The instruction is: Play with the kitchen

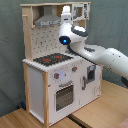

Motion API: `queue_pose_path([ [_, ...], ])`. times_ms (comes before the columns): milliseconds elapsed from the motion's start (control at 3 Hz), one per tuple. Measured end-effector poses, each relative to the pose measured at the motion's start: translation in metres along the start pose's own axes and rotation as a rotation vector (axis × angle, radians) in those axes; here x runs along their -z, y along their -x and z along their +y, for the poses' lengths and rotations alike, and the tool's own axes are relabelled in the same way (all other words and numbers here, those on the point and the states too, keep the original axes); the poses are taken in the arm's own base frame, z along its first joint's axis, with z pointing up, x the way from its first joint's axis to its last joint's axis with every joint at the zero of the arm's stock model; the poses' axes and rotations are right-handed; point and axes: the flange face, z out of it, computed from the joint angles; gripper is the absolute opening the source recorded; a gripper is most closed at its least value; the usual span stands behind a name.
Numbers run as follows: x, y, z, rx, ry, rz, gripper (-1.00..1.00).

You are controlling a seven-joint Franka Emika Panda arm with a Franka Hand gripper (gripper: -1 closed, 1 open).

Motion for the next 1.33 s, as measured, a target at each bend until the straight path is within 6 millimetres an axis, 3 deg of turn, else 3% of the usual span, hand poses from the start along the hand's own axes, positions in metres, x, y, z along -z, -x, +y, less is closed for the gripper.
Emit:
queue_pose_path([
  [333, -0.013, 0.006, 0.001, -0.023, 0.017, -0.055, 1.00],
  [667, -0.014, 0.007, 0.001, -0.025, 0.018, -0.059, -1.00],
  [1000, -0.058, 0.019, -0.004, -0.035, 0.009, -0.131, -1.00],
  [1333, -0.058, 0.003, -0.018, -0.041, -0.025, -0.087, -1.00],
])
